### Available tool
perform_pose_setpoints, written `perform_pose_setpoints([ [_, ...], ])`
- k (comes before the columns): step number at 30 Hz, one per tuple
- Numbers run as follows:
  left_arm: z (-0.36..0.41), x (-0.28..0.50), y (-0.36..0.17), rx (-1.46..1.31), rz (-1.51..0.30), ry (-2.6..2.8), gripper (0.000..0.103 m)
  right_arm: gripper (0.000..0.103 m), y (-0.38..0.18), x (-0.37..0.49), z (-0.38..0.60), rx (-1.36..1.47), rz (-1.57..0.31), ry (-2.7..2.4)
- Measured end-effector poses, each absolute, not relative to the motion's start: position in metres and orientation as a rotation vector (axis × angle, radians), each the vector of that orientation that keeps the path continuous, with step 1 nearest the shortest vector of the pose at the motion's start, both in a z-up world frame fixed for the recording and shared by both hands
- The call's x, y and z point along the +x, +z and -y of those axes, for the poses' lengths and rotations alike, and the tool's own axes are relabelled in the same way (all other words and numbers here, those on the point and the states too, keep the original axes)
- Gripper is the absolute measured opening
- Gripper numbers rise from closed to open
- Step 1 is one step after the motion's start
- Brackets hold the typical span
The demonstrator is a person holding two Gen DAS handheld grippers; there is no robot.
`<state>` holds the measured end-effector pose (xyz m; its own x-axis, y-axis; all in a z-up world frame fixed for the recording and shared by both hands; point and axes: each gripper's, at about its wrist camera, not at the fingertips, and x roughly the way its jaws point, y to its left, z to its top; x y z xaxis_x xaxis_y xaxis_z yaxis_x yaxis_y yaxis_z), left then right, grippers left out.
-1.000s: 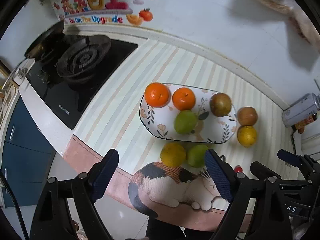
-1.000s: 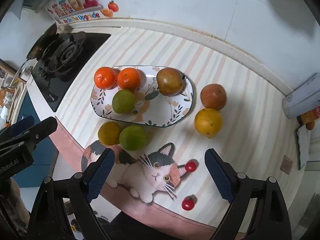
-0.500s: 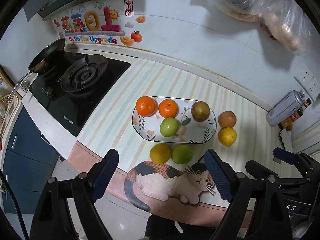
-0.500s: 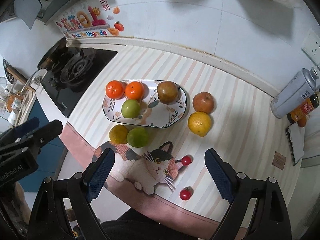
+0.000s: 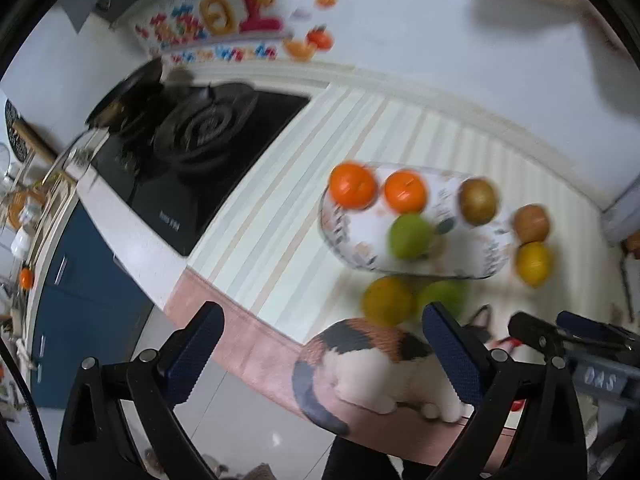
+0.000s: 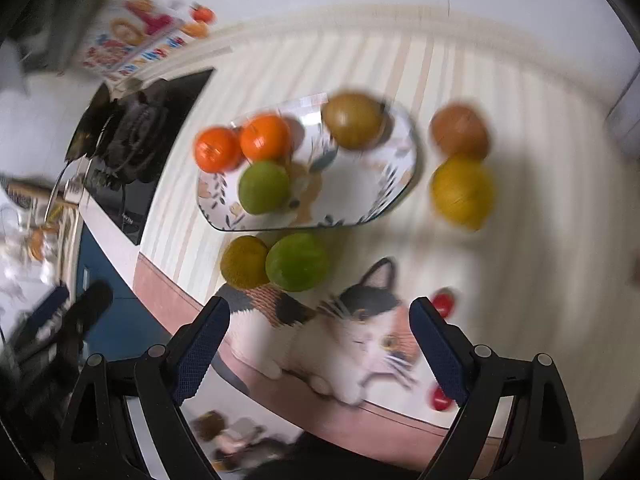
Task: Organize fruits
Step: 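Move both tools back toward the remaining fruits beside the plate, then grasp a yellow fruit with the left gripper while the right grasps a green fruit, then place the yellow fruit on the plate with the left gripper while the right places the green fruit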
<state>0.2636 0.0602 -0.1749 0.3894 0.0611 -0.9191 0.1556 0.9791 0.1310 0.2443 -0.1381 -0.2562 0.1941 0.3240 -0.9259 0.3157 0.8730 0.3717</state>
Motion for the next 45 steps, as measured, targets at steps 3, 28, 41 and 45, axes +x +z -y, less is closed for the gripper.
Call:
perform_pose_setpoints([
  [3,-0.070,0.272,-0.200,0.211,-1.219,-0.025,0.101,0.093,-0.303,0.260,0.132,0.673,-1.465,-0.007],
  [28,-0.026,0.317,-0.315,0.149,-1.490,-0.245,0.089,0.064,-0.345,0.227,0.118,0.419,-1.587,0.001],
  [41,0.002,0.306,-0.322,0.258,-1.473,-0.311,0.057,0.065,-0.339,0.235,0.122,0.401,-1.599,0.009],
  [45,-0.009,0.300,-0.319,0.245,-1.474,-0.289,0.057,0.065,-0.338,0.233,0.115,0.379,-1.606,0.020],
])
